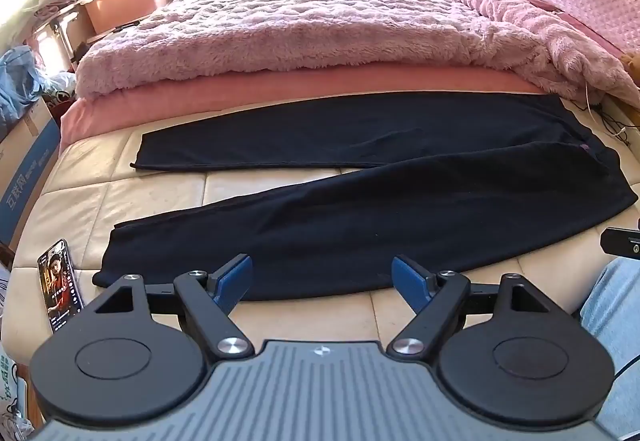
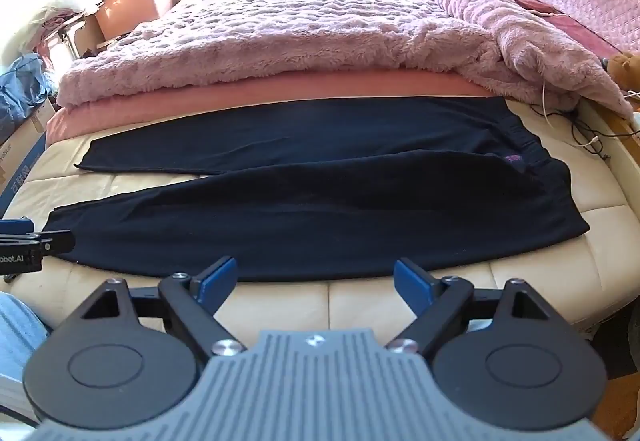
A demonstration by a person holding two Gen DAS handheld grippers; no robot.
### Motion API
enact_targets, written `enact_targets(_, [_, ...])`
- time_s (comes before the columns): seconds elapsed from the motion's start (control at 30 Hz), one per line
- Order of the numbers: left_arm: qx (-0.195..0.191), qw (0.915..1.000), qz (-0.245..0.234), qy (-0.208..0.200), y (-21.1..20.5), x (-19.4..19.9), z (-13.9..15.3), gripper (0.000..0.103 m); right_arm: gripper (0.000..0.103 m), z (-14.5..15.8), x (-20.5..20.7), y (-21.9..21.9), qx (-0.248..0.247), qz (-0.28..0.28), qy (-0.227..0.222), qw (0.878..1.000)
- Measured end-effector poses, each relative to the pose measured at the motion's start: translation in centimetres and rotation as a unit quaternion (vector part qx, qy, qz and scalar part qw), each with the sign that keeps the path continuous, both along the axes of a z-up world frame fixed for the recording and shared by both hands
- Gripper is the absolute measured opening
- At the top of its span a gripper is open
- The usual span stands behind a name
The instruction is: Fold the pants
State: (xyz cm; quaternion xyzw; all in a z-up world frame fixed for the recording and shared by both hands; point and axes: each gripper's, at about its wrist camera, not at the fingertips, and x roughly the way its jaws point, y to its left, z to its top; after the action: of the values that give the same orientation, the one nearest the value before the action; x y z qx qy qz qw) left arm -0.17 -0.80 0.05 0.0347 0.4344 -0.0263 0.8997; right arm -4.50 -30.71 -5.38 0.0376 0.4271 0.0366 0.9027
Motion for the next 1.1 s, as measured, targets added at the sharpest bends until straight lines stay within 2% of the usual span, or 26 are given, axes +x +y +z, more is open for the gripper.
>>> enact_targets(1.1, [-0.009, 0.9993, -0.036, 0.001, -0.42, -0.06, -0.08, 0.093, 0.082, -0.16, 0.04, -0.06, 0.020, 0.013, 0.012, 1.000])
